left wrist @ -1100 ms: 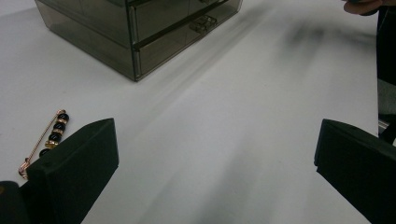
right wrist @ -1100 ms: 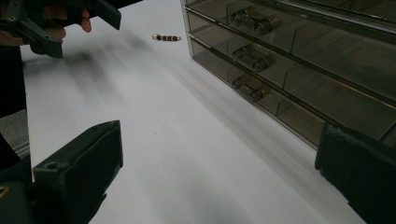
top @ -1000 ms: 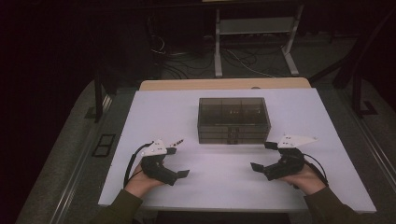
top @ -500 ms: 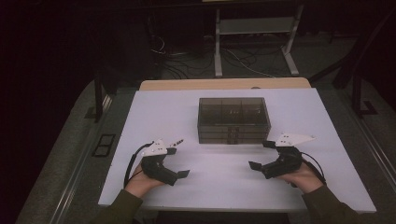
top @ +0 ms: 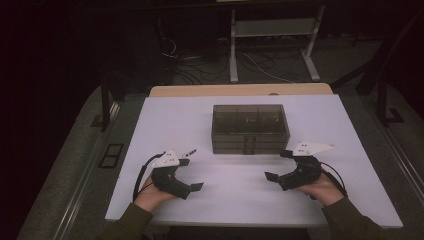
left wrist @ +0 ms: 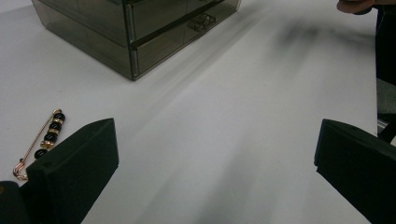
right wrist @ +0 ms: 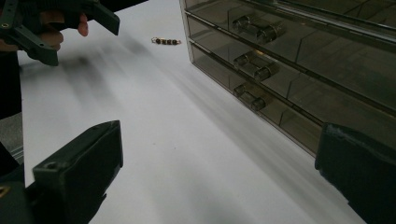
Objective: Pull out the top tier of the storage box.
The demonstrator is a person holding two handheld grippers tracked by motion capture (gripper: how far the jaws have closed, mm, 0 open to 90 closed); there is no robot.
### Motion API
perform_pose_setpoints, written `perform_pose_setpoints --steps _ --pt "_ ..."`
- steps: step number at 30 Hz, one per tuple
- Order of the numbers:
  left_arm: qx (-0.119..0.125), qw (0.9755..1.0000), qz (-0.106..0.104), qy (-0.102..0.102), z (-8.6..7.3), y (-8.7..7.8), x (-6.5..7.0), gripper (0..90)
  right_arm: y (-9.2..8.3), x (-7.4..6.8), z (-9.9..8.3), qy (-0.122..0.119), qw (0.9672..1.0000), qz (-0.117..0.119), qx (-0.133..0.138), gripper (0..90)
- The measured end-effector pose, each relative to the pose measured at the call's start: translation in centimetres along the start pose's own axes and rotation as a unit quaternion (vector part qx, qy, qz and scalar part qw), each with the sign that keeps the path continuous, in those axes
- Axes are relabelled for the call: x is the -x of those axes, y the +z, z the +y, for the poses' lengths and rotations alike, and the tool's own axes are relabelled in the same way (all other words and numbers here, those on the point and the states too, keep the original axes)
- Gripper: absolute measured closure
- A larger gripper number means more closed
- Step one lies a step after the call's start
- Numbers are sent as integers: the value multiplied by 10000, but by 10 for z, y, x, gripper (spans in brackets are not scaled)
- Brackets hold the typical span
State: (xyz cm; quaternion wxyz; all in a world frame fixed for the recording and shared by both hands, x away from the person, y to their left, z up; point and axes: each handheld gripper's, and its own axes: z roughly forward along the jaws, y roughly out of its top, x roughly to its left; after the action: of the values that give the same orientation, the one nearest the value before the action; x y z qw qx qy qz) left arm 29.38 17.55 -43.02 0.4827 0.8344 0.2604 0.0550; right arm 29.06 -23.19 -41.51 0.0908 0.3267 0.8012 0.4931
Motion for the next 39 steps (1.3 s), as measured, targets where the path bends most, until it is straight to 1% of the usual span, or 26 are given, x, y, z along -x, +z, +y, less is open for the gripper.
perform_pose_setpoints --steps 6,16,26,35,36,39 --pt "2 10000 -19 27 0 1 0 0 3 -1 3 -29 10000 55 -37 5" --pt "6 10000 -27 29 0 0 0 0 7 -2 6 -82 9999 77 -77 5" --pt "-11 10000 -46 16 0 0 1 0 12 -4 11 -143 9998 132 -33 5" --pt "8 10000 -68 19 0 0 2 0 16 -5 14 -81 9998 164 -79 4" --pt "14 10000 -70 14 0 0 2 0 17 -5 14 -127 9997 174 -83 5" --pt "15 10000 -75 21 0 0 1 0 19 -6 15 -141 9998 162 -56 4"
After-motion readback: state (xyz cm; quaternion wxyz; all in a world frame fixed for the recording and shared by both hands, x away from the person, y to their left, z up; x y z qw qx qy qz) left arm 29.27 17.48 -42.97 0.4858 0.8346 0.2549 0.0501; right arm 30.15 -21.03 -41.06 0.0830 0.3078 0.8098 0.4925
